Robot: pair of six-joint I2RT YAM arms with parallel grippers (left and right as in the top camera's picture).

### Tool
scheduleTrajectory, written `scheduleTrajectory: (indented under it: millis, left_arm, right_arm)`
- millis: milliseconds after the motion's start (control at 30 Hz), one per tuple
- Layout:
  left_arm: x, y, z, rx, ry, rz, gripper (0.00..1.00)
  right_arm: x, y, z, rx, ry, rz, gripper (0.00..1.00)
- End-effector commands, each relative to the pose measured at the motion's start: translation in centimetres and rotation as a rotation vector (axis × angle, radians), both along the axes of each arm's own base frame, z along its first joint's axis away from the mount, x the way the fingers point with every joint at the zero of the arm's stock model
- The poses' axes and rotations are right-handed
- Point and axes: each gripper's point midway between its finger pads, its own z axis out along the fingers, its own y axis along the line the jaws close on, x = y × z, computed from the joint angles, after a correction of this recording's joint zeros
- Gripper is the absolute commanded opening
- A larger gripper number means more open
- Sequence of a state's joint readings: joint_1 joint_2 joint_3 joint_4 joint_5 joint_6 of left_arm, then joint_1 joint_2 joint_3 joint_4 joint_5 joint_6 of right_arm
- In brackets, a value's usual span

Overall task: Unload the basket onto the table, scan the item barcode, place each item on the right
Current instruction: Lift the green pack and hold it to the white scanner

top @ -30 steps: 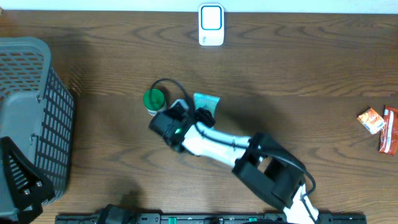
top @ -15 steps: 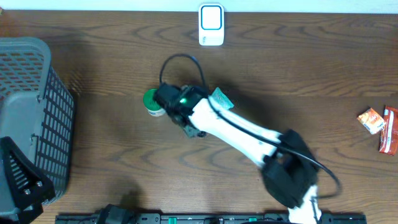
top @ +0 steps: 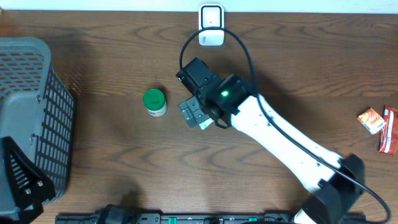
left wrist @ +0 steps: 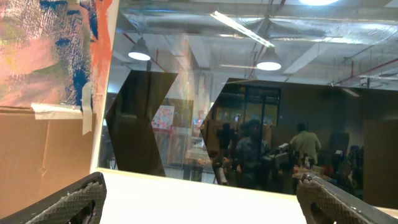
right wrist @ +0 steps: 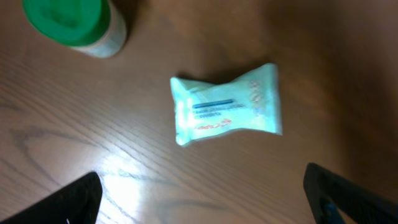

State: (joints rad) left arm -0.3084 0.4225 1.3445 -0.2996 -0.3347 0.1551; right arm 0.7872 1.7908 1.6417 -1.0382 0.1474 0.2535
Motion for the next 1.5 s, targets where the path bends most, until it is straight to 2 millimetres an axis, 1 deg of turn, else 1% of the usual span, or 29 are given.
scheduleTrajectory:
  millis: [0, 33, 67, 167, 200, 267, 400, 500, 567, 667, 733, 933, 1067, 1200, 1233, 1300, 1333, 1400, 1433, 1467]
  left_arm:
    - [-0.2, 0.0, 0.1, 0.007, -0.008, 0.0, 0.98]
    - [-0.2, 0.0, 0.1, 0.007, -0.008, 0.0, 0.98]
    - [-0.2, 0.0, 0.1, 0.007, -0.007, 0.0, 0.98]
    - [-0.2, 0.0, 0.1, 0.007, -0.007, 0.0, 0.98]
    - [-0.2, 0.0, 0.1, 0.007, -0.007, 0.0, 0.98]
    - [-0.2, 0.0, 0.1, 0.007, -0.007, 0.0, 0.98]
    - [-0.2, 0.0, 0.1, 0.007, -0.008, 0.0, 0.98]
    - [-0.2, 0.0, 0.1, 0.006, -0.008, 0.0, 0.98]
    - [-0.2, 0.0, 0.1, 0.006, -0.008, 0.0, 0.98]
    - [-0.2, 0.0, 0.1, 0.006, -0.008, 0.0, 0.98]
    - [-0.2, 0.0, 0.1, 0.007, -0.008, 0.0, 0.98]
    - [-0.2, 0.0, 0.1, 0.007, -0.008, 0.0, 0.98]
    - [-0.2, 0.0, 0.1, 0.007, -0.008, 0.0, 0.98]
    - [-0.2, 0.0, 0.1, 0.007, -0.008, 0.0, 0.98]
    - [-0.2, 0.0, 0.1, 0.007, -0.008, 0.0, 0.98]
    - [-0.2, 0.0, 0.1, 0.007, -0.008, 0.0, 0.98]
    - [-0.2, 0.0, 0.1, 0.007, -0.008, 0.0, 0.98]
    - [-0.2, 0.0, 0.1, 0.006, -0.008, 0.0, 0.98]
    - [-0.2, 0.0, 0.1, 0.007, -0.008, 0.0, 0.98]
    - [-0.2, 0.0, 0.1, 0.007, -0.008, 0.0, 0.98]
  right_arm:
    - [0.2, 0.6, -3.5, 0.183, 0.226, -0.007, 0.99]
    - [0.8, 0.3, -3.7, 0.238, 0.267, -0.021, 0.99]
    - [2.3, -1.0, -3.8, 0.307, 0.304, -0.06, 0.99]
    - [5.3, -3.8, -3.9, 0.401, 0.309, -0.073, 0.99]
    - [6.1, -4.5, -3.7, 0.454, 0.316, -0.051, 0.99]
    - [7.1, -5.6, -4.1, 0.552, 0.353, -0.03, 0.99]
    - [8.8, -8.1, -7.2, 0.683, 0.451, -0.066, 0.99]
    - [9.3, -9.0, -9.8, 0.771, 0.52, -0.081, 0.99]
    - [9.6, -9.4, -11.8, 0.79, 0.554, -0.105, 0.99]
    - [9.5, -9.3, -14.1, 0.788, 0.584, -0.111, 0.99]
    - [9.2, -8.7, -14.9, 0.795, 0.608, -0.104, 0.99]
    - [6.7, -6.4, -16.6, 0.746, 0.674, -0.022, 0.99]
    - [4.9, -6.0, -18.4, 0.63, 0.713, -0.012, 0.99]
    - [4.4, -5.3, -18.8, 0.593, 0.708, 0.013, 0.98]
    - [4.5, -5.1, -18.9, 0.591, 0.704, 0.018, 0.88]
    - [4.5, -4.8, -18.9, 0.59, 0.697, 0.028, 0.48]
    - [4.5, -4.8, -18.9, 0.59, 0.695, 0.031, 0.34]
    - [4.6, -4.8, -18.8, 0.59, 0.694, 0.031, 0.15]
    - [4.6, -4.9, -18.2, 0.589, 0.703, 0.024, 0.08]
    - [4.7, -5.0, -17.8, 0.589, 0.709, 0.018, 0.05]
